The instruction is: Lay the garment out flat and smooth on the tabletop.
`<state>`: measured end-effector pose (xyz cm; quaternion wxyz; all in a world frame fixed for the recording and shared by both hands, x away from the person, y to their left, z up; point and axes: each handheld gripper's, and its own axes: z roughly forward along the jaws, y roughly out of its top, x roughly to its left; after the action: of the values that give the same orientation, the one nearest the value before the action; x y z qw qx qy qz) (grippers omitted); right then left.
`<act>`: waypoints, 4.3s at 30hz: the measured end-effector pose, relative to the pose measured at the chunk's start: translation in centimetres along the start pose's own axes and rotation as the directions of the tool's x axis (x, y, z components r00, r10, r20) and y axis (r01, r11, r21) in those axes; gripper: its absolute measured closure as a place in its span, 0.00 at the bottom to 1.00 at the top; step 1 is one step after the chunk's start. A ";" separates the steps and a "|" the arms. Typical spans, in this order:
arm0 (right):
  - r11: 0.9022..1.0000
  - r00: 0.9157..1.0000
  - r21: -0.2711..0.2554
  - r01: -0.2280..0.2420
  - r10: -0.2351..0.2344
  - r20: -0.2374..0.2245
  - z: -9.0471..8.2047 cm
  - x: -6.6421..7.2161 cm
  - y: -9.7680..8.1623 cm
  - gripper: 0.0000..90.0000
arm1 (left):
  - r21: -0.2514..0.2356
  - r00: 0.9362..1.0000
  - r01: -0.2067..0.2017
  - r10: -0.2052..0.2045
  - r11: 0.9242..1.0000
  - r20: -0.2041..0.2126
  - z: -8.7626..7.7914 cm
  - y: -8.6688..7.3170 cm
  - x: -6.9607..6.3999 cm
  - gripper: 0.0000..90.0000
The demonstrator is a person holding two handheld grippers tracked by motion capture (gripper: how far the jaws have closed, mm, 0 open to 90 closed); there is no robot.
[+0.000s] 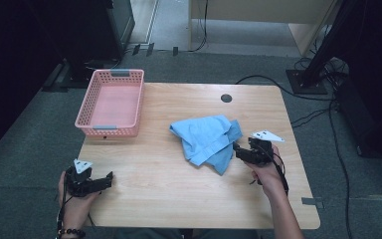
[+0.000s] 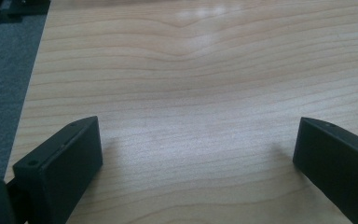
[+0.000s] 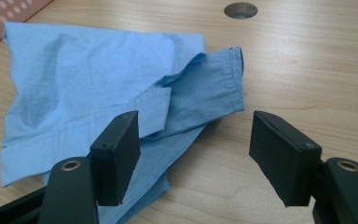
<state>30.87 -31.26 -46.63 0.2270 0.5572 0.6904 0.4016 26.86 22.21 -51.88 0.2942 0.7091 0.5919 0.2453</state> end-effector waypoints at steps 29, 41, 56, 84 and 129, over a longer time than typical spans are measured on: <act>1.000 1.000 0.019 0.007 -0.006 -0.019 0.0 0.5 -0.5 0.37 | -0.131 0.975 -0.057 0.083 0.990 0.205 0.3 6.2 -8.7 0.02; 1.000 1.000 0.028 0.010 -0.010 -0.018 0.2 0.6 -0.9 0.37 | -0.139 0.959 -0.091 0.125 0.986 0.256 1.2 7.1 -12.1 0.02; 0.995 0.999 0.090 0.049 -0.047 -0.021 2.7 2.9 -2.5 0.37 | -0.131 0.932 -0.140 0.175 0.981 0.317 2.5 7.1 -16.0 0.02; 0.985 0.990 0.094 0.142 -0.141 -0.024 5.2 7.4 -4.5 0.50 | -0.117 0.887 -0.254 0.279 0.960 0.368 4.4 6.0 -20.7 0.07; 0.978 0.983 0.109 0.180 -0.173 -0.067 3.8 7.8 -5.4 0.50 | -0.200 0.926 -0.062 0.131 0.978 0.353 6.9 15.1 -19.8 0.96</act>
<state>28.48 -23.01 -52.17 0.2097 0.4943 0.7652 0.3552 38.64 -0.05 -46.07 0.4508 0.7404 0.4659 0.1776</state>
